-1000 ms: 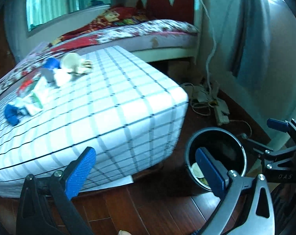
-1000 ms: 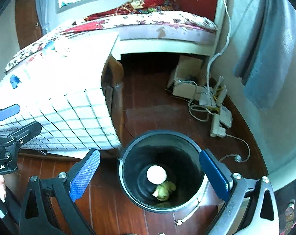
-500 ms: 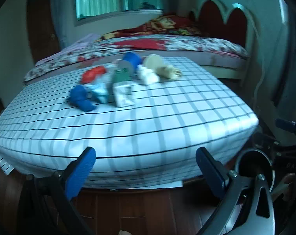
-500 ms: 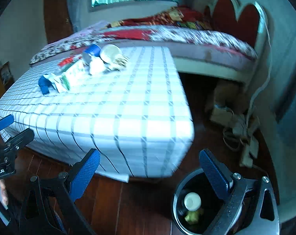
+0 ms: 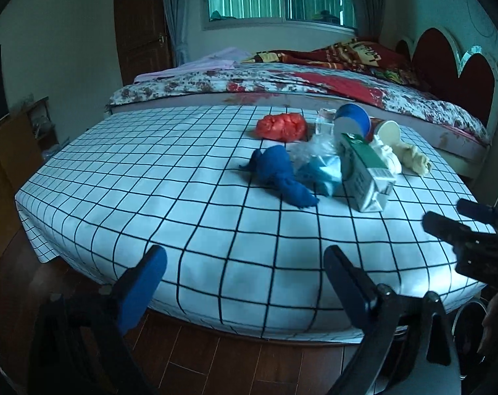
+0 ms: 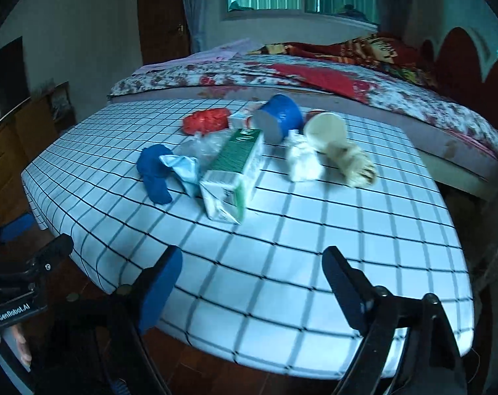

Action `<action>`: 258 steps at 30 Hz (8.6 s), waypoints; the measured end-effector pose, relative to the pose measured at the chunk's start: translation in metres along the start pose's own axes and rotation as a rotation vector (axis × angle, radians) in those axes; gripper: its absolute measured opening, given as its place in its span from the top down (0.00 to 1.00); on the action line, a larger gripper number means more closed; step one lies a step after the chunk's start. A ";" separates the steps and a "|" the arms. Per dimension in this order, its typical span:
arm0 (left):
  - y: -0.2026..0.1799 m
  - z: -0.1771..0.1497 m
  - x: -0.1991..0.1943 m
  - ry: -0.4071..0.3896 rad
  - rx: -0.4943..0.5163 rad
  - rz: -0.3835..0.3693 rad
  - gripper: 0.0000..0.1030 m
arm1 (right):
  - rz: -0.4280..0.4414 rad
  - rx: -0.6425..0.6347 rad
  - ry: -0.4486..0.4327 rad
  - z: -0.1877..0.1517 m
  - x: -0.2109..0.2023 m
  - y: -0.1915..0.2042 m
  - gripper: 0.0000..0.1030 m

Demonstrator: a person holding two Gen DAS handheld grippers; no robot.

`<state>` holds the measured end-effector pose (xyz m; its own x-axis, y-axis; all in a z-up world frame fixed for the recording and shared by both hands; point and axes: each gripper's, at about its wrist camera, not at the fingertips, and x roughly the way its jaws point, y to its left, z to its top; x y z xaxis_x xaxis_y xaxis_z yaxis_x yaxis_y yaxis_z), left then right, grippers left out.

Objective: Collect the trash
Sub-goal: 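Grasp the blue sock with left tool while right tool grasps green milk carton, then carry the blue sock and green carton in both tools over the bin, then open both tools to drop the sock and carton into the bin, then move both tools back toward the table of trash, then grasp the light blue mask with left tool while right tool grasps beige tissue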

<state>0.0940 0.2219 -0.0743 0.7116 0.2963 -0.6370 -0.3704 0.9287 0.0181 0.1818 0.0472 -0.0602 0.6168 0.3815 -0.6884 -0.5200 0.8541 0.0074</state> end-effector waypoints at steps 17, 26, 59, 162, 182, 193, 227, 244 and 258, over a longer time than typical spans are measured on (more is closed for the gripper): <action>-0.008 0.056 0.091 0.042 -0.011 -0.076 0.16 | 0.003 0.047 0.067 0.048 0.090 -0.032 0.47; -0.017 0.067 0.135 0.135 0.000 -0.101 0.33 | 0.041 0.030 0.072 0.050 0.105 -0.031 0.57; -0.058 0.043 -0.011 -0.043 0.116 -0.192 0.67 | 0.005 0.094 -0.114 0.019 -0.045 -0.066 0.59; -0.396 -0.152 -0.038 0.265 0.656 -0.648 0.01 | -0.471 0.475 0.349 -0.317 -0.147 -0.333 0.01; -0.370 -0.133 -0.061 0.190 0.616 -0.604 0.01 | -0.472 0.439 0.283 -0.290 -0.169 -0.302 0.01; -0.331 -0.102 -0.081 0.118 0.539 -0.565 0.01 | -0.448 0.365 0.217 -0.251 -0.176 -0.267 0.01; -0.085 0.009 0.002 0.042 0.135 -0.164 0.08 | -0.220 0.034 0.008 -0.031 -0.046 -0.105 0.01; -0.087 0.059 0.111 0.123 0.061 -0.107 0.22 | -0.198 0.034 0.099 0.059 0.088 -0.141 0.05; -0.077 0.060 0.132 0.171 0.051 -0.139 0.61 | -0.141 0.085 0.136 0.078 0.126 -0.155 0.44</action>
<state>0.2519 0.2030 -0.1133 0.6405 0.1265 -0.7574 -0.2421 0.9693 -0.0430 0.3865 -0.0095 -0.0919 0.5915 0.2101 -0.7784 -0.3793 0.9245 -0.0387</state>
